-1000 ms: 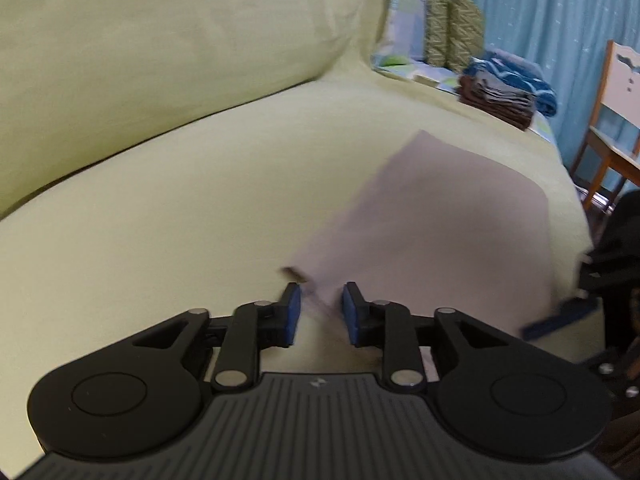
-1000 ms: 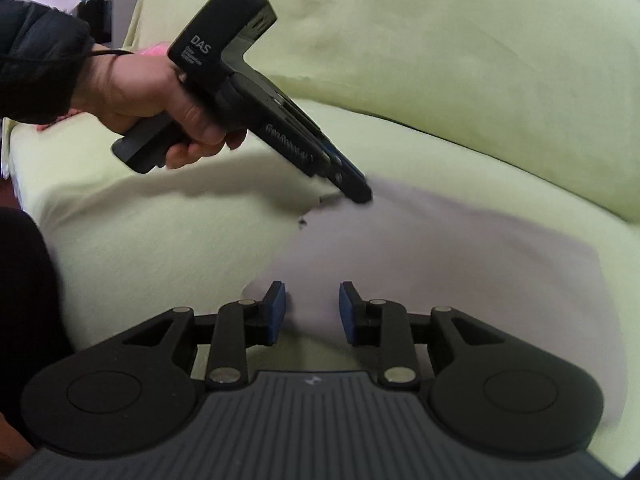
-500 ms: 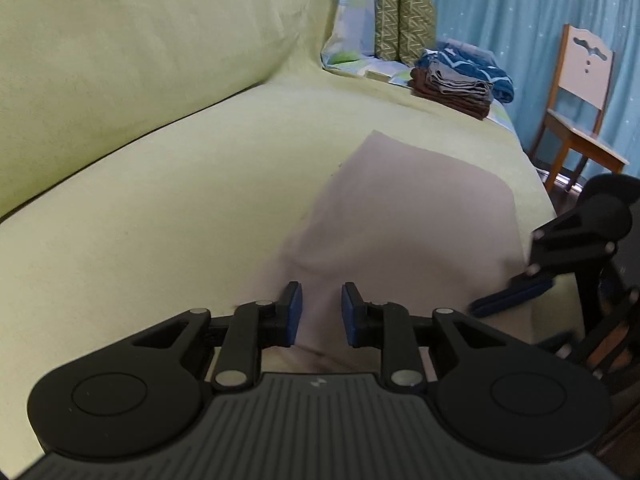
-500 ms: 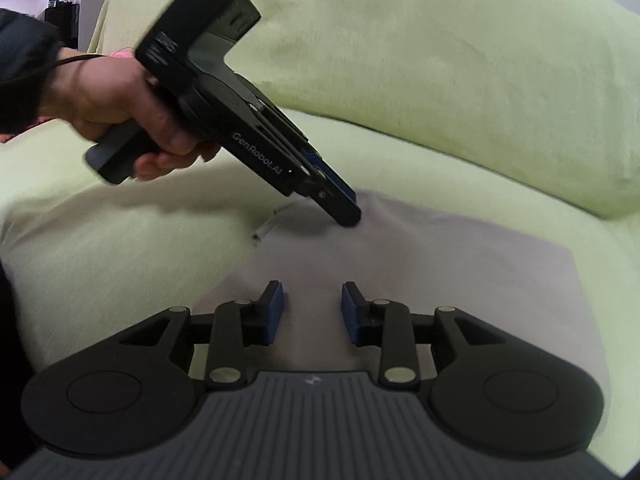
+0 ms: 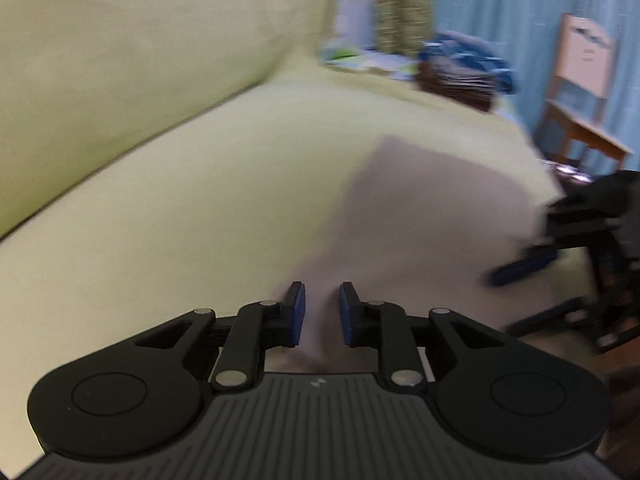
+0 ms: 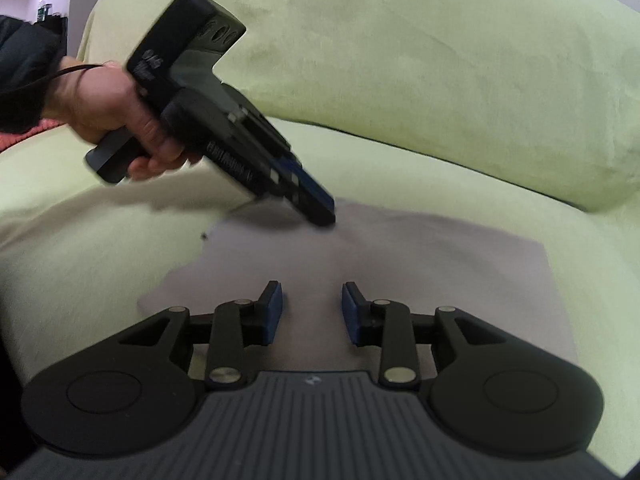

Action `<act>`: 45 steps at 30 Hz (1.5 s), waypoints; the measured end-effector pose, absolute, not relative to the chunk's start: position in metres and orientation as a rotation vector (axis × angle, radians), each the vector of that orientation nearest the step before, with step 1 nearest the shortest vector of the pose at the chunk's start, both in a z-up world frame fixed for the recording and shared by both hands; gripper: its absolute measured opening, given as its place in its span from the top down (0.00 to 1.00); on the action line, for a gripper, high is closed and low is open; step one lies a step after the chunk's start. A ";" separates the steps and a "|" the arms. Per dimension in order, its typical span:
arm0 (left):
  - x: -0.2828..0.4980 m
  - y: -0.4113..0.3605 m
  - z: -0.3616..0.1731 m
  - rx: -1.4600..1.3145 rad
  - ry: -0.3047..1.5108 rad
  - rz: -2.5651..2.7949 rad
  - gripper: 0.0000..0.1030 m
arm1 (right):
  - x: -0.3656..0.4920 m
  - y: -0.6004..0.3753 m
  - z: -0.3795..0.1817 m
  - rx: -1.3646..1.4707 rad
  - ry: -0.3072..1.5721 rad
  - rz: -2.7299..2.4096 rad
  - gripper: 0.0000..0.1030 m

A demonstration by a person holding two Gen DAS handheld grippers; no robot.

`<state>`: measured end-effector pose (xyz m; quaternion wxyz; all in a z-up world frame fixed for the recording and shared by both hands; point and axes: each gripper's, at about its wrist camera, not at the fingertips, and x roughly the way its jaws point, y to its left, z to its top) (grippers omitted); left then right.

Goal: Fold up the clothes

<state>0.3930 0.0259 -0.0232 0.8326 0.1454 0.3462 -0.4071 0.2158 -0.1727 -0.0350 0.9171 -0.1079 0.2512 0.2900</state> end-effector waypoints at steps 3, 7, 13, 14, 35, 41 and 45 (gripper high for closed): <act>0.394 0.047 -0.017 0.269 0.747 -0.754 0.72 | 0.205 -0.188 -0.036 -0.197 0.520 0.604 0.72; 0.352 0.040 0.002 0.216 0.698 -0.759 0.75 | 0.202 -0.199 -0.026 -0.110 0.501 0.620 0.72; 0.273 0.001 -0.020 0.264 0.769 -0.772 0.72 | 0.220 -0.188 -0.024 -0.156 0.508 0.657 0.72; 0.265 0.001 -0.025 0.275 0.761 -0.754 0.72 | 0.218 -0.189 -0.026 -0.168 0.525 0.665 0.72; 0.222 -0.025 -0.023 0.208 0.817 -0.536 0.71 | 0.236 -0.238 -0.028 -0.225 0.568 0.769 0.69; 0.214 -0.002 -0.021 0.224 0.881 -0.490 0.68 | 0.220 -0.263 -0.030 -0.203 0.569 0.775 0.68; 0.214 0.002 -0.019 0.202 0.879 -0.456 0.69 | 0.219 -0.266 -0.032 -0.196 0.565 0.773 0.67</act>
